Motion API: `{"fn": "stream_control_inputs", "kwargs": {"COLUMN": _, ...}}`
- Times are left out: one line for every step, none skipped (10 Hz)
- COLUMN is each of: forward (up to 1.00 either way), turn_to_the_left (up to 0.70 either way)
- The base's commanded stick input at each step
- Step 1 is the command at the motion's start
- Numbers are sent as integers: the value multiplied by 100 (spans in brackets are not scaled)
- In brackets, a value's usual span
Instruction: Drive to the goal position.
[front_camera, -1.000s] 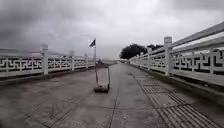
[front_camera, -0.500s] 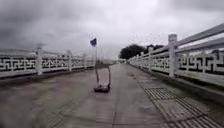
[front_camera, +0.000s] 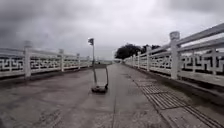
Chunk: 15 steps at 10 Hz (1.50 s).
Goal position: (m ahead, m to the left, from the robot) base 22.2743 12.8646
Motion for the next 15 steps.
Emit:
{"fn": "stream_control_inputs", "kwargs": {"forward": 69, "turn_to_the_left": 1}}
{"fn": "stream_control_inputs", "kwargs": {"forward": 69, "turn_to_the_left": 1}}
{"fn": "stream_control_inputs", "kwargs": {"forward": 69, "turn_to_the_left": 1}}
{"fn": "stream_control_inputs", "kwargs": {"forward": 69, "turn_to_the_left": 1}}
{"fn": "stream_control_inputs", "kwargs": {"forward": 69, "turn_to_the_left": 1}}
{"fn": "stream_control_inputs", "kwargs": {"forward": 69, "turn_to_the_left": 1}}
{"fn": "stream_control_inputs", "kwargs": {"forward": 69, "turn_to_the_left": 1}}
{"fn": "stream_control_inputs", "kwargs": {"forward": 69, "turn_to_the_left": 1}}
{"fn": "stream_control_inputs", "kwargs": {"forward": 69, "turn_to_the_left": 1}}
{"fn": "stream_control_inputs", "kwargs": {"forward": 69, "turn_to_the_left": 1}}
{"fn": "stream_control_inputs", "kwargs": {"forward": 69, "turn_to_the_left": 1}}
{"fn": "stream_control_inputs", "kwargs": {"forward": 69, "turn_to_the_left": 1}}
{"fn": "stream_control_inputs", "kwargs": {"forward": 69, "turn_to_the_left": 1}}
{"fn": "stream_control_inputs", "kwargs": {"forward": 69, "turn_to_the_left": 1}}
{"fn": "stream_control_inputs", "kwargs": {"forward": 69, "turn_to_the_left": 1}}
